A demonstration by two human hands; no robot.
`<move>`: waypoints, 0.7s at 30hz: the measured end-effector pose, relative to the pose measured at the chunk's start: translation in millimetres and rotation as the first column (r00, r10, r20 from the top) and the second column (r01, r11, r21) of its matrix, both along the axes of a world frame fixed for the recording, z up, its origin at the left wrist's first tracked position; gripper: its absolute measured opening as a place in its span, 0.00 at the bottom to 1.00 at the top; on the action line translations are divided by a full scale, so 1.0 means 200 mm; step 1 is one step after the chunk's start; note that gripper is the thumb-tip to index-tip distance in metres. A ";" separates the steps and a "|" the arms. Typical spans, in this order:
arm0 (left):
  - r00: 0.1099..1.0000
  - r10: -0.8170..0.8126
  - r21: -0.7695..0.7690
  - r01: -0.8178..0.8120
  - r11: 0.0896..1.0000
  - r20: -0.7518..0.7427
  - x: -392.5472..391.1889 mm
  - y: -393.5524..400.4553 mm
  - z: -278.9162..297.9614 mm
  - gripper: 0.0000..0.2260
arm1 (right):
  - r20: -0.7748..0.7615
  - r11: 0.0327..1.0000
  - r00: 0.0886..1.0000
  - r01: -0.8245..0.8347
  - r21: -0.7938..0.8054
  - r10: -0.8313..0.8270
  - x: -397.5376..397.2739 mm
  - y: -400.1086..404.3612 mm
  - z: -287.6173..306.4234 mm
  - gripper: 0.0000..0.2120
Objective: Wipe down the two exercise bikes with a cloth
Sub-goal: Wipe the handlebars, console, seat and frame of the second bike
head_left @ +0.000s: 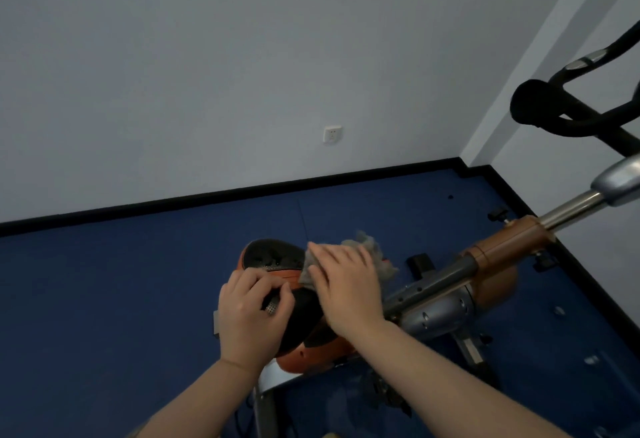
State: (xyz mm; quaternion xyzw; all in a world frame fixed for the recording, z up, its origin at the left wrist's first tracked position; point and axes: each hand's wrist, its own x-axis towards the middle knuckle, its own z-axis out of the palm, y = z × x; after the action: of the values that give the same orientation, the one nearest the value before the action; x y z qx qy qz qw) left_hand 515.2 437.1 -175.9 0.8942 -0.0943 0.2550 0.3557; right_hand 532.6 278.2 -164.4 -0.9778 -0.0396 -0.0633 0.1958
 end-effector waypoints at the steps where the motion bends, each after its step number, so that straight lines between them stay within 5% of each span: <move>1: 1.000 0.017 -0.019 -0.017 1.000 -0.020 0.00 0.00 0.00 0.09 | -0.017 0.996 0.996 -0.090 0.025 0.090 0.02 -0.01 0.02 0.19; 5: 0.976 0.133 -0.123 -0.156 0.980 -0.172 -0.03 -0.02 0.03 0.02 | -0.161 0.991 0.980 -0.123 -0.049 0.114 0.16 -0.08 0.05 0.21; 8: 0.921 0.231 -0.164 -0.292 0.942 -0.313 -0.05 -0.03 0.02 0.14 | -0.162 0.972 0.985 0.017 -0.234 -0.056 0.09 0.08 0.03 0.24; 10: 0.899 0.241 -0.181 -0.322 0.929 -0.366 -0.05 -0.02 0.02 0.21 | -0.165 0.973 0.986 -0.022 -0.231 -0.016 0.04 0.15 -0.01 0.27; 16: 0.790 -0.081 -0.351 -0.175 0.920 -0.607 -0.05 0.08 -0.01 0.38 | -0.293 0.986 0.953 -0.118 -0.119 0.078 0.20 0.04 0.05 0.23; 21: 0.630 -0.368 -0.609 -0.215 0.764 -0.684 -0.03 0.15 -0.03 0.31 | -0.336 0.977 0.925 -0.205 -0.048 0.178 0.14 0.08 0.01 0.28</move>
State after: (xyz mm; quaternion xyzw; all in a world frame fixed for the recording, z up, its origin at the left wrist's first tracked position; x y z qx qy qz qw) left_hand 509.5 466.8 -181.2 0.7311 0.1192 -0.1534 0.6540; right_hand 560.0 294.3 -162.1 -0.9732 -0.1043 0.1222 0.1645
